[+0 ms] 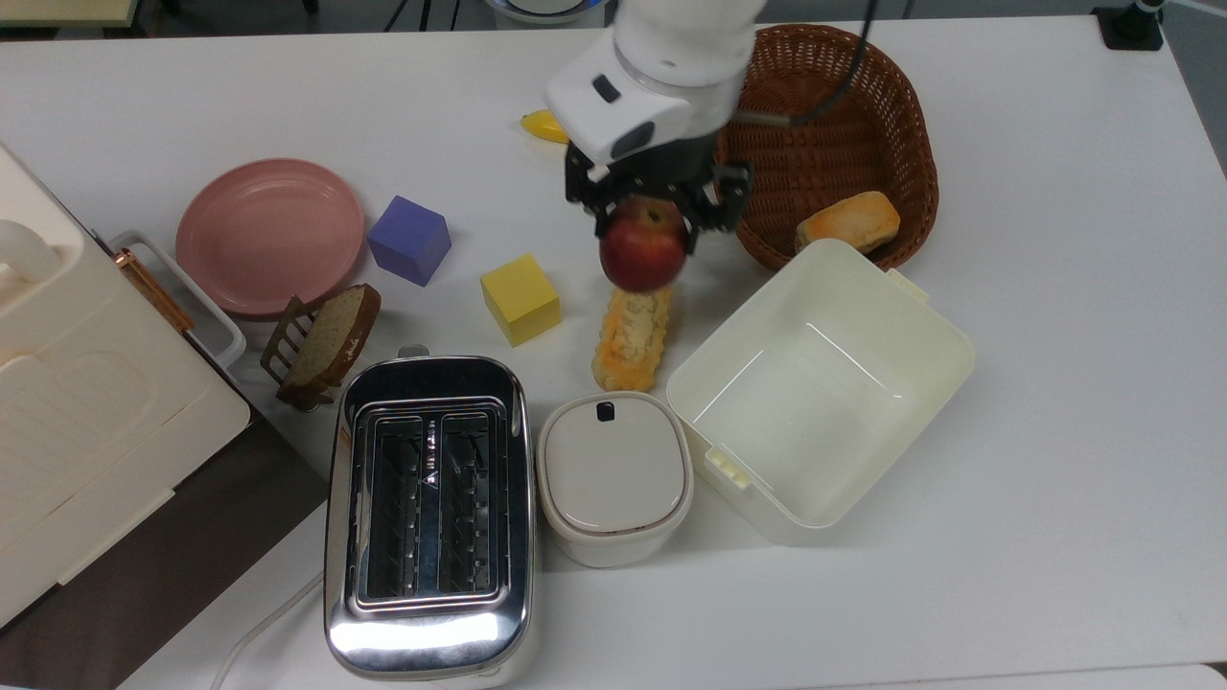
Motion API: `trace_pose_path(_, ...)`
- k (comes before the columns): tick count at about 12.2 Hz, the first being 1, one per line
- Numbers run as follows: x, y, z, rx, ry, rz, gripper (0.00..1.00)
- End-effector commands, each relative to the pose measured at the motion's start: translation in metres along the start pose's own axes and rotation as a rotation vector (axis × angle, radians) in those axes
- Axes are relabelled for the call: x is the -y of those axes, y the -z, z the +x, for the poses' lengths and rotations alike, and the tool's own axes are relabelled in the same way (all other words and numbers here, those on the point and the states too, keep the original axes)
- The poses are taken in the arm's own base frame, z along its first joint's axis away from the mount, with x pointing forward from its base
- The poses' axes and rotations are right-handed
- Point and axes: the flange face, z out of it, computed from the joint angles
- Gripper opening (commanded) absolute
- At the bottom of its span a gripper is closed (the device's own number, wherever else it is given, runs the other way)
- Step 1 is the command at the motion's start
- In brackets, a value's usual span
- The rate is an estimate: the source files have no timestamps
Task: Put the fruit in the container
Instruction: 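Lift the apple and carry it over the cream plastic container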
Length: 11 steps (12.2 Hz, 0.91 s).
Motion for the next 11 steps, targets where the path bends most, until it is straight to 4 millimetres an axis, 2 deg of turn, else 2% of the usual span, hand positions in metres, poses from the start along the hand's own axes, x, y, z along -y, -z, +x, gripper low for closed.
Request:
trace_pose_path(1, 0.020, 0.005, 0.010, -0.099, -0.033, 0.024, 0.39)
trace_pose_path(3, 0.029, -0.005, 0.016, -0.149, -0.053, 0.030, 0.39)
trace_pose_path(6, 0.062, -0.018, 0.018, -0.256, -0.066, 0.048, 0.39)
trace_pose_path(9, 0.093, -0.017, 0.006, -0.319, -0.051, 0.051, 0.38)
trace_pose_path(11, 0.101, -0.021, 0.002, -0.316, -0.051, 0.052, 0.38)
